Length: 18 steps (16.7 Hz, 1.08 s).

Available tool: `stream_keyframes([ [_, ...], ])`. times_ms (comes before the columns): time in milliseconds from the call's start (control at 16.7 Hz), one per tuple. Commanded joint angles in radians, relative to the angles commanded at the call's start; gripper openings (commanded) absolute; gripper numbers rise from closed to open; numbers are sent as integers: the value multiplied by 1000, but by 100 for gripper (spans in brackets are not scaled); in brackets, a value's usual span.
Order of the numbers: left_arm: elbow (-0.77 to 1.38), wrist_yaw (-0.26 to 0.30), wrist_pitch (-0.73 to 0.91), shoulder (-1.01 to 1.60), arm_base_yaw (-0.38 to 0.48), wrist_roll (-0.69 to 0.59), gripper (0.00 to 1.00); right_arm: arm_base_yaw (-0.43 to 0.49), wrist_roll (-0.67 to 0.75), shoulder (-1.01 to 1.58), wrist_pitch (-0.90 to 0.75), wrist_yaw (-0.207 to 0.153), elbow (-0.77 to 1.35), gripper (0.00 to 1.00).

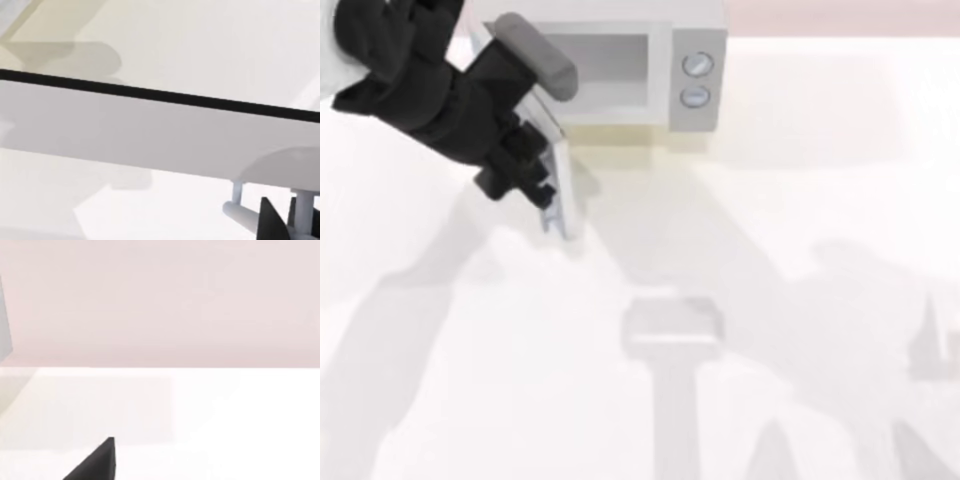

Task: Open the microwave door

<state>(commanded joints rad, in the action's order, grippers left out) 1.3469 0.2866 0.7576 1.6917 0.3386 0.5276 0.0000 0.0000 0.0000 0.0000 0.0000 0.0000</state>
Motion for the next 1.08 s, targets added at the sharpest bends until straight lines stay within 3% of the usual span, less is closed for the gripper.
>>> stream_keyframes([
  [1080, -10, 16, 15, 0, -16, 36, 0, 0, 0, 0, 0, 0, 0, 100],
])
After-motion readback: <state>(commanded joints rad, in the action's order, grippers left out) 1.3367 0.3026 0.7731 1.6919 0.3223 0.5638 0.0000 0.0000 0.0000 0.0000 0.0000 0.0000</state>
